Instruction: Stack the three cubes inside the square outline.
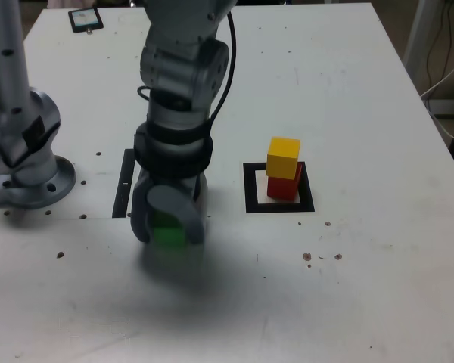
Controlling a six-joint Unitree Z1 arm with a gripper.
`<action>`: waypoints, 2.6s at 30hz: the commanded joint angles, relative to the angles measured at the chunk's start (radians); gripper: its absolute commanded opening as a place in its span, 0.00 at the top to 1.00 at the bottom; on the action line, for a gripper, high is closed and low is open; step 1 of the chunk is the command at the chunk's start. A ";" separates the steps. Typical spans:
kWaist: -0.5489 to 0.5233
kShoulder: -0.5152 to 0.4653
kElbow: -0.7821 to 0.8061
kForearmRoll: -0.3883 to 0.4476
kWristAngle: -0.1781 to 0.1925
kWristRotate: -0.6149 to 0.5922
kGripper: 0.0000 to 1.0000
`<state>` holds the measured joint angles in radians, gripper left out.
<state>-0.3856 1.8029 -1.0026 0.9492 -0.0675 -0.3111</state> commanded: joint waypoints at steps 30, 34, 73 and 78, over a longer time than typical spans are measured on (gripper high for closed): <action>0.228 0.072 -0.685 0.533 0.159 0.301 0.90; 0.236 0.100 -0.697 0.525 0.168 0.304 0.90; 0.257 0.206 -0.709 0.421 0.176 0.302 0.20; 0.257 0.205 -0.705 0.412 0.172 0.302 0.01</action>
<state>-0.1307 2.0132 -1.7100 1.3630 0.1044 -0.0078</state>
